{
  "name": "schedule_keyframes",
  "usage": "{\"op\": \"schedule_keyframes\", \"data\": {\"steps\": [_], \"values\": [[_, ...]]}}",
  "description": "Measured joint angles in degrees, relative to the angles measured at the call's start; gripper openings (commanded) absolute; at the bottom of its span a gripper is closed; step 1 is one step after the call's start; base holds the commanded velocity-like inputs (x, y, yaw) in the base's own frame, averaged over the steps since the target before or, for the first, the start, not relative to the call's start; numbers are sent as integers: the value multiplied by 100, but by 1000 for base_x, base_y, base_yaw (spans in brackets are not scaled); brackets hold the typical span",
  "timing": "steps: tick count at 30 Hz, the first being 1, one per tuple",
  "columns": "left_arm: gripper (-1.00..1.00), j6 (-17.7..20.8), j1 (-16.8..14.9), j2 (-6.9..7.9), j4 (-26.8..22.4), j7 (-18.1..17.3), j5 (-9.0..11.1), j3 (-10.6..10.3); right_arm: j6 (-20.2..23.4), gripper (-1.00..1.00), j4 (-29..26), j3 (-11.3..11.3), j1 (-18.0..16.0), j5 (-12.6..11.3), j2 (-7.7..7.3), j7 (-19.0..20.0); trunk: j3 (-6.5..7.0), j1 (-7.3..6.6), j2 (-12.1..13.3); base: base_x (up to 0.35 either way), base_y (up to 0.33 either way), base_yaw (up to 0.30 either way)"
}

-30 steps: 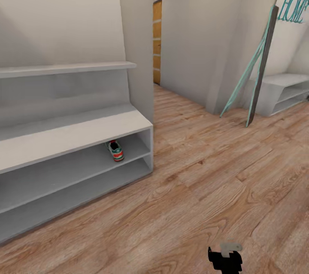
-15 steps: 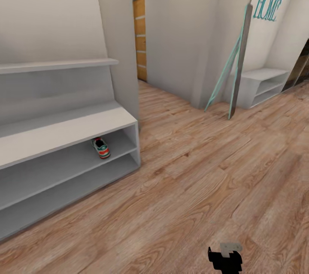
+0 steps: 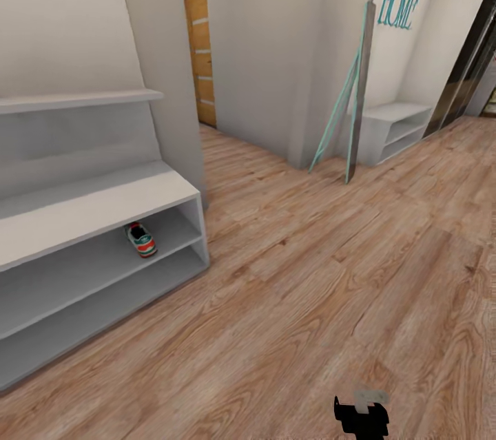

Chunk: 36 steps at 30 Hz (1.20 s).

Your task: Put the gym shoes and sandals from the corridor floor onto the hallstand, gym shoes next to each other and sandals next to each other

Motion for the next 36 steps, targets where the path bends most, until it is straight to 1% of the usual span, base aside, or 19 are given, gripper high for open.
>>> {"op": "schedule_keyframes", "data": {"steps": [12,18,23,36], "values": [[100,0,0,0,0,2,-8,0,0,100,0,0,0,-1,-8,0,-75,0,0,1,0,-213],[100,4,0,0,0,7,-7,1,0,100,0,0,0,-1,-9,0,-110,-1,0,98,0,-224],[100,7,0,0,0,8,-7,5,0,100,0,-1,0,-1,-9,0,-138,-3,0,255,0,-224],[100,8,1,0,0,9,-7,8,0,100,0,-1,0,-1,-9,0,-212,-4,0,331,0,-230]]}}
